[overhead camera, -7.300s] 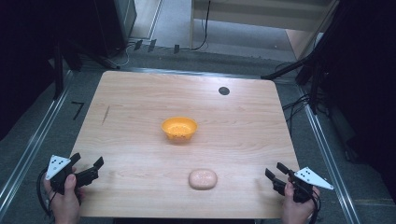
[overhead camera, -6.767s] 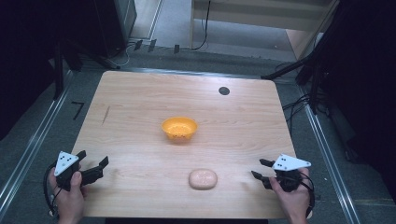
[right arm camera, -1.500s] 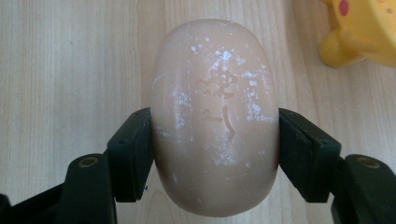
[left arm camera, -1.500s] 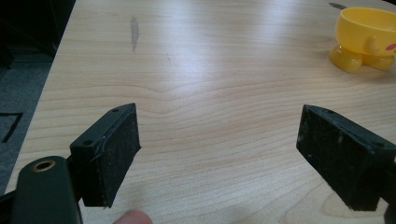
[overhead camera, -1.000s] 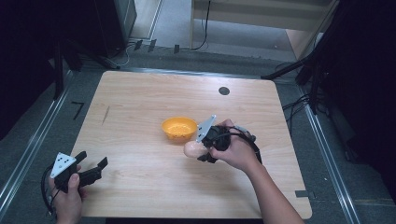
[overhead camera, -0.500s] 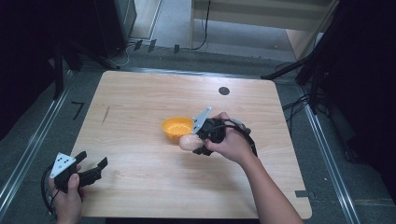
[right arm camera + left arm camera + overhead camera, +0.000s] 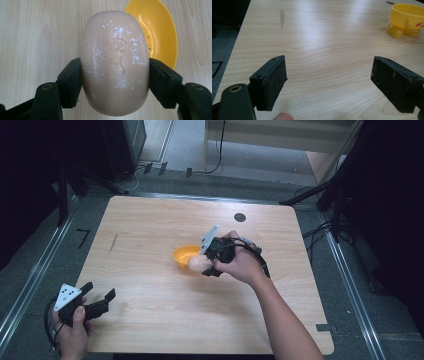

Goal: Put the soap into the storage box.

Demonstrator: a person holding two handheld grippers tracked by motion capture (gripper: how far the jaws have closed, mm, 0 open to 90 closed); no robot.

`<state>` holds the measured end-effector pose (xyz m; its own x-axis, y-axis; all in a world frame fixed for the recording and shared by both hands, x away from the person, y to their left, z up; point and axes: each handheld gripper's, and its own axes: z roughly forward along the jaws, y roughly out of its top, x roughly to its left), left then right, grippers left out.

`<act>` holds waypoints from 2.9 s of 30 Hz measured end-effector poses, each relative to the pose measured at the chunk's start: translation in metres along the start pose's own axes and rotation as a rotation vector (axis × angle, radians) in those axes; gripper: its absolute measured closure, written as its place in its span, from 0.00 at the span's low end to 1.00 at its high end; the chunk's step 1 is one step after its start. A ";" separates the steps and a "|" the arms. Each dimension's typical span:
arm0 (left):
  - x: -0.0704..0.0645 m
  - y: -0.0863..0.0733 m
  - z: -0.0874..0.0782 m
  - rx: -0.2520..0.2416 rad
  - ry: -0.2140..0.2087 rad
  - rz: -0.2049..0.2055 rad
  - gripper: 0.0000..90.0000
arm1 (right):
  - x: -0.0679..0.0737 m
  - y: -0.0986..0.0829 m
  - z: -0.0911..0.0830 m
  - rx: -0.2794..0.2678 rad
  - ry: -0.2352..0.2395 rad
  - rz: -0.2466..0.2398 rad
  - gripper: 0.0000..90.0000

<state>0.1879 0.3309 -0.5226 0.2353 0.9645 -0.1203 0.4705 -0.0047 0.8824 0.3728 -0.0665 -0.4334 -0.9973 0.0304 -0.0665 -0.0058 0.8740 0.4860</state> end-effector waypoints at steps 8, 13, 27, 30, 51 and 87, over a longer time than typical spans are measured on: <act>0.000 0.000 0.000 -0.001 -0.001 0.000 0.16 | -0.014 0.002 0.008 0.005 -0.001 0.023 0.37; 0.000 0.000 0.000 0.000 -0.001 0.000 0.16 | -0.021 0.008 0.011 0.032 -0.012 0.018 0.37; 0.001 0.000 0.000 -0.004 -0.009 -0.004 0.16 | -0.037 0.019 0.024 0.069 0.001 0.031 0.37; 0.001 0.000 0.000 -0.004 -0.010 -0.003 0.16 | -0.039 0.022 0.026 0.078 0.002 0.033 0.37; 0.000 0.000 0.000 -0.002 -0.010 0.002 0.16 | -0.047 0.022 0.038 0.103 0.021 0.066 0.37; -0.001 0.000 0.000 -0.001 -0.003 0.008 0.16 | -0.027 -0.004 0.016 0.018 0.029 0.097 0.22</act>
<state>0.1878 0.3303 -0.5227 0.2414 0.9636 -0.1149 0.4681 -0.0119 0.8836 0.4006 -0.0635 -0.4478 -0.9948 0.1020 0.0052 0.0923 0.8761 0.4733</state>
